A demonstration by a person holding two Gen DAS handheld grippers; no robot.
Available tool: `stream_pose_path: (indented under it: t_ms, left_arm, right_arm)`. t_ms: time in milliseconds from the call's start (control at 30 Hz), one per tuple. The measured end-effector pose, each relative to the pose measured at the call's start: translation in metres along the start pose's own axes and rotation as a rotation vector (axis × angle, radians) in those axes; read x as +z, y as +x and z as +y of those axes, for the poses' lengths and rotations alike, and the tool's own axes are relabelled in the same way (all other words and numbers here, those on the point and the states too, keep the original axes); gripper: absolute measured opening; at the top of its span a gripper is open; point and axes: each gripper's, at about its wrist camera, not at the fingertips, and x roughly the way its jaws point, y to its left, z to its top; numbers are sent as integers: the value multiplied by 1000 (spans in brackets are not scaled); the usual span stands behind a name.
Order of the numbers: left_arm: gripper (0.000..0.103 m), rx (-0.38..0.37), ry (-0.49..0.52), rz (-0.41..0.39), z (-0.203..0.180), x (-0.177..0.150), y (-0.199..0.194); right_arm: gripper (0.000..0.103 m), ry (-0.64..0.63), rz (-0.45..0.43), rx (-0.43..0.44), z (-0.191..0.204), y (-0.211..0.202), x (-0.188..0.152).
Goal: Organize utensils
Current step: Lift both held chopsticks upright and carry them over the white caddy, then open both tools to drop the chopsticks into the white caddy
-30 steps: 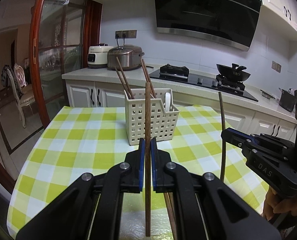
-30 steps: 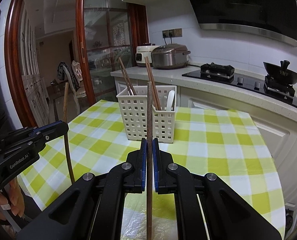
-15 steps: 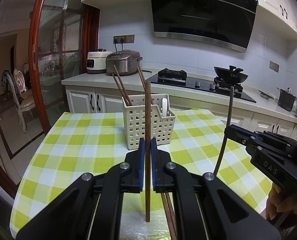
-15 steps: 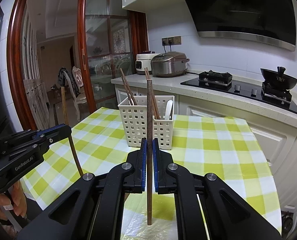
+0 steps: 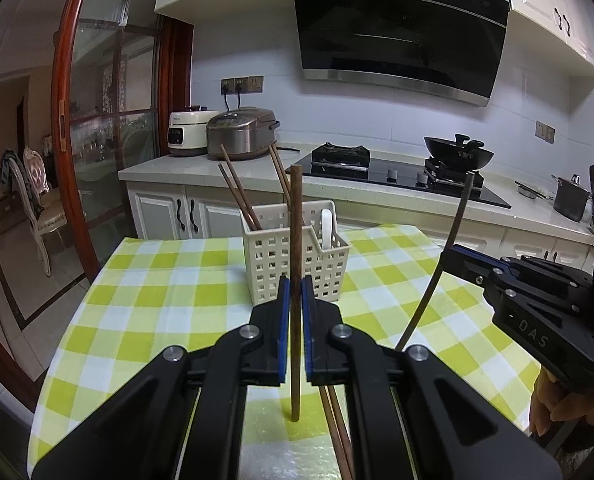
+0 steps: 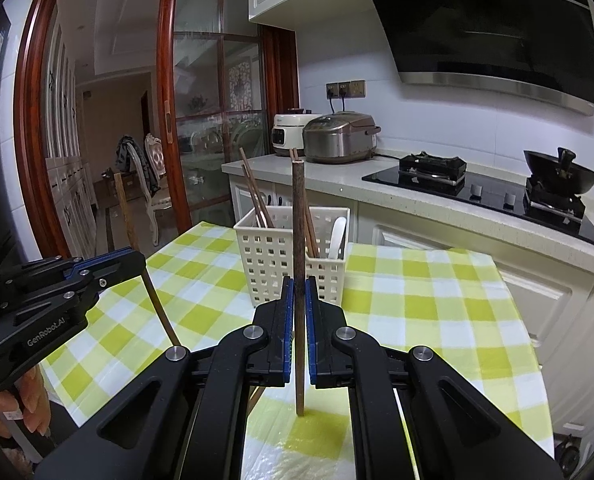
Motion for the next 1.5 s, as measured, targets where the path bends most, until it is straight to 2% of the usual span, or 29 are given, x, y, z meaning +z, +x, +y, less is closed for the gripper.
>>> stream_pose_path:
  t_ms: [267,467,800,1000,1233,1500]
  left_arm:
    - [6,-14,5,-15,7,30,8]
    - [6,-21,3,-42,16,70,17]
    - [6,0,-11,-121,32,154,36]
    - [6,14,-26,-141,41,193,63]
    - [6,3,-71,-106,53,200,104]
    - [6,-20,-106,6,65,168,148]
  right_arm:
    - [6,-29,-32,-12,-5,14,34]
    - [6,-26,-47,-18,-15,30,65]
    - [6,-62,-87,-34,-22,58,121]
    - [6,-66,-104,-22,-25,81,148]
    - [6,-57,-69,12,-27,116,157]
    - [6,-63,50,34,-17,155,138]
